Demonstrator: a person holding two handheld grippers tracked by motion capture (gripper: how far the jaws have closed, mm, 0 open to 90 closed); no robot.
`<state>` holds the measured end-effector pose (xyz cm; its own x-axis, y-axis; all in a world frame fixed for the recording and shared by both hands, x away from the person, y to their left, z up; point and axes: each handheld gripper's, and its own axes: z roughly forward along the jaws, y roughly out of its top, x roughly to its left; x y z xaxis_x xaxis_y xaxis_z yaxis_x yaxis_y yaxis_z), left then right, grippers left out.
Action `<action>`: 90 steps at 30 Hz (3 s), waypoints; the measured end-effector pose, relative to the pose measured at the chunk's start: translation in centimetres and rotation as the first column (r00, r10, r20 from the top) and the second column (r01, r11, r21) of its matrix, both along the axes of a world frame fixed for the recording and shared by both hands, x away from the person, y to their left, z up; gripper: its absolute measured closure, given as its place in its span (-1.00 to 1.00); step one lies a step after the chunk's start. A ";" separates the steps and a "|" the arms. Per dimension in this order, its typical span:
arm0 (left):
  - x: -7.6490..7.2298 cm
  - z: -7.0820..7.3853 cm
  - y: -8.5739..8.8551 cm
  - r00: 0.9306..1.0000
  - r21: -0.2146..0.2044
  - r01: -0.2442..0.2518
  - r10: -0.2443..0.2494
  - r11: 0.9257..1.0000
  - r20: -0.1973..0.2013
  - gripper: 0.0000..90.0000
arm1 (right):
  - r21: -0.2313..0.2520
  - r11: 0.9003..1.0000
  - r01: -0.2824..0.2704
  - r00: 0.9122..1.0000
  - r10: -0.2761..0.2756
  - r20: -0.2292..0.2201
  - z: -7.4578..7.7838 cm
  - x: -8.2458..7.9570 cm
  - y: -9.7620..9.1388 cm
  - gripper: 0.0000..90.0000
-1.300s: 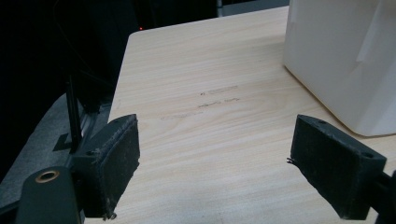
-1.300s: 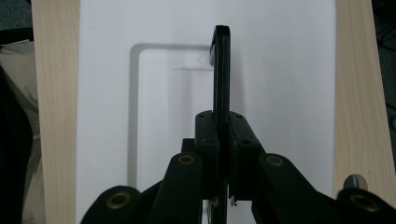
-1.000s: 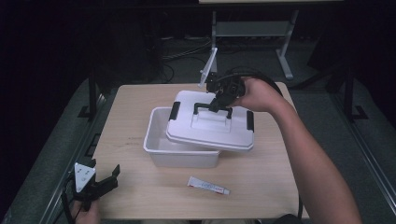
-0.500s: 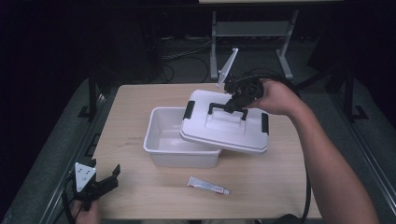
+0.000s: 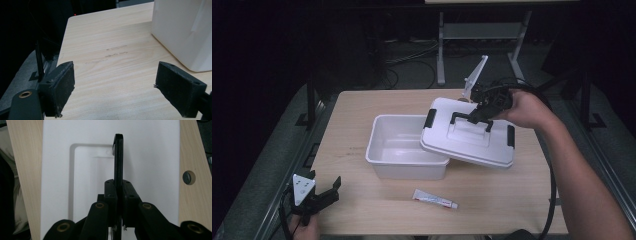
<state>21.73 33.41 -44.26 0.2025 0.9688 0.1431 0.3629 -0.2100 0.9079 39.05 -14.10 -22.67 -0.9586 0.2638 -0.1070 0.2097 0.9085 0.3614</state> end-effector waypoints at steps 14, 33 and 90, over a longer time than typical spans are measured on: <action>0.0 0.0 0.0 1.000 0.001 -0.002 0.002 1.000 0.001 -0.67 | -0.004 0.999 0.049 0.999 -0.050 -0.012 -0.9 -0.5 -2.8 0.87; 0.0 0.0 -0.1 1.000 0.008 -0.003 0.003 1.000 0.002 -0.67 | -0.004 0.993 0.116 0.993 -0.116 -0.032 -2.1 -1.1 -6.6 0.87; 0.0 0.0 0.0 1.000 0.007 -0.009 0.009 1.000 0.005 -0.67 | -0.041 0.984 0.172 0.969 -0.177 -0.171 -14.1 -0.9 -9.5 0.87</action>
